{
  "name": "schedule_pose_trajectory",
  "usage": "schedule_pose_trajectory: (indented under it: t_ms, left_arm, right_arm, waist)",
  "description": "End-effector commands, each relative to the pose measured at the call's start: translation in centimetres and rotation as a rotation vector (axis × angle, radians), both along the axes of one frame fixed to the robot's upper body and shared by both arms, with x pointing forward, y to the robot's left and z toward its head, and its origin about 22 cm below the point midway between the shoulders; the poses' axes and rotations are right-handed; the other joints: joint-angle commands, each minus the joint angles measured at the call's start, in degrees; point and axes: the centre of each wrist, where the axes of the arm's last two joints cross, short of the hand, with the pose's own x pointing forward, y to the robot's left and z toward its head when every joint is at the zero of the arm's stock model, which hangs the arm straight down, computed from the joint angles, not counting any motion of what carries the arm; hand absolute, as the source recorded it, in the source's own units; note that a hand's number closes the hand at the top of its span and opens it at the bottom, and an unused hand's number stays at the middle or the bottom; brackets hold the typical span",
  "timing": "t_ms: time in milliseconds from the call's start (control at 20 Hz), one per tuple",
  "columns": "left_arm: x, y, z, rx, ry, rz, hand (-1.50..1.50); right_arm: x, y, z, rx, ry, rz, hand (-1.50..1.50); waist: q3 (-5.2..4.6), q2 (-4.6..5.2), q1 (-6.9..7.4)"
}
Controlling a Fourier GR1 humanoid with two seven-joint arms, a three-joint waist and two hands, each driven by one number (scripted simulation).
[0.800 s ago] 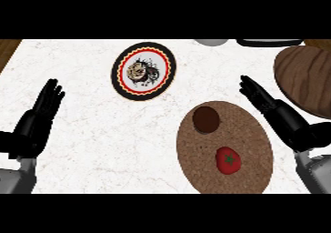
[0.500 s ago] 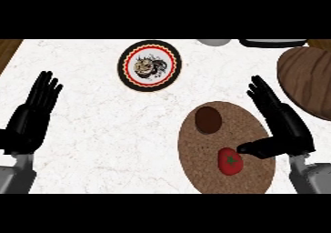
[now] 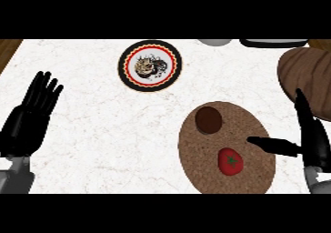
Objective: Pick the tomato from the placemat and place it in the bowl
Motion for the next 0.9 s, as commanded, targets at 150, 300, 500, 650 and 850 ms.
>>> schedule_pose_trajectory:
  t_ms: [150,300,500,650,850]
  left_arm:
    - [0.9,-1.0,0.8,-0.026,0.006,-0.035,0.00]
    - [0.4,-1.5,0.8,-0.017,-0.009,-0.053,0.00]
    - [1.2,-2.1,1.6,-0.026,-0.010,-0.068,0.00]
    - [1.1,-1.3,1.7,-0.009,-0.006,-0.060,0.00]
    - [0.7,-2.2,0.6,-0.036,0.003,-0.036,0.00]
  right_arm:
    - [3.4,-0.5,6.1,-0.274,0.187,0.018,-1.50]
    - [3.1,-1.4,6.1,-0.375,0.471,0.145,-1.50]
    - [2.3,-0.3,5.8,-0.461,0.828,0.374,-1.50]
    - [4.0,1.2,9.3,-0.452,0.931,0.475,-1.50]
    - [6.2,5.0,13.5,-0.405,0.961,0.522,-1.50]
  waist:
    - [-0.03,0.31,1.26]
    - [-0.13,0.36,2.38]
    - [-0.31,0.76,3.23]
    - [-0.17,0.49,3.17]
    - [0.03,0.31,1.76]
